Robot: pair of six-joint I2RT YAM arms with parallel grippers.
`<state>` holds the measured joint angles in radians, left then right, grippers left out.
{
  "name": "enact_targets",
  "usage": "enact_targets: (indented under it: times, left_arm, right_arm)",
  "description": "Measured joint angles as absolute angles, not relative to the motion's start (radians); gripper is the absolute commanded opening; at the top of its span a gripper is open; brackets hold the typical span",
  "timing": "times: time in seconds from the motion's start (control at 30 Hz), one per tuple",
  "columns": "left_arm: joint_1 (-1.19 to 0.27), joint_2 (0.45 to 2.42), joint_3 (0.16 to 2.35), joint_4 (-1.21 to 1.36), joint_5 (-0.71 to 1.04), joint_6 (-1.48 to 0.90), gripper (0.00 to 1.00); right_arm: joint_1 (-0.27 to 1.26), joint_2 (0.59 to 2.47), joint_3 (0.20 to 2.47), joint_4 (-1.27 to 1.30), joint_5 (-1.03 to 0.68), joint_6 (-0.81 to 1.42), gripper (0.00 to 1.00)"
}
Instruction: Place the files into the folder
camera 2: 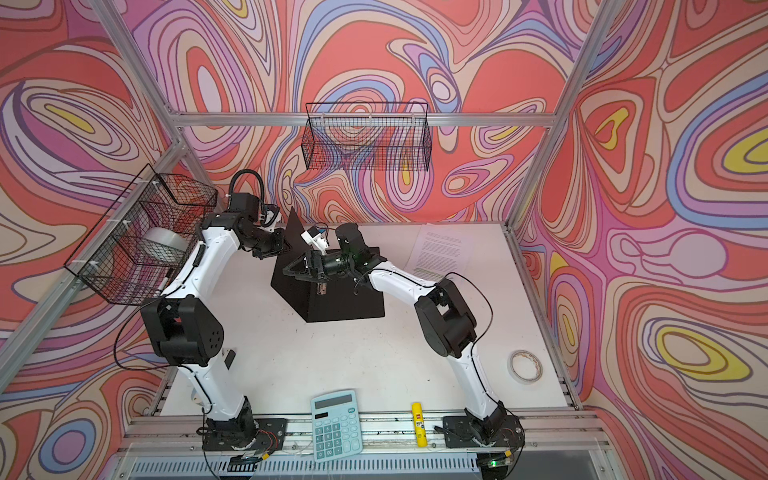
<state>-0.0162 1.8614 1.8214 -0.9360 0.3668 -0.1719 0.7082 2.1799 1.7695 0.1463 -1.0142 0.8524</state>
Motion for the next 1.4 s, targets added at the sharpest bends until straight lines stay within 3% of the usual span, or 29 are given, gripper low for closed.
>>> enact_targets:
  times: [0.37, 0.67, 0.87, 1.07, 1.4]
  left_arm:
    - [-0.014, 1.764, 1.657, -0.907, 0.34, -0.209, 0.0]
    - [-0.014, 1.53, 1.436, -0.873, 0.29, -0.272, 0.0]
    - [-0.014, 1.407, 1.268, -0.812, 0.287, -0.319, 0.0]
    - [-0.014, 1.419, 1.261, -0.783, 0.321, -0.327, 0.0]
    - [-0.019, 1.428, 1.258, -0.764, 0.36, -0.345, 0.0]
  right_arm:
    - [0.708, 2.009, 1.691, -0.318, -0.69, 0.558, 0.91]
    - [0.707, 1.995, 1.649, -0.55, -0.413, 0.463, 0.7]
    - [0.707, 1.995, 1.637, -0.609, -0.361, 0.426, 0.58]
    - [0.707, 2.0, 1.613, -0.654, -0.346, 0.401, 0.43]
    - [0.707, 2.009, 1.515, -0.639, -0.404, 0.424, 0.36]
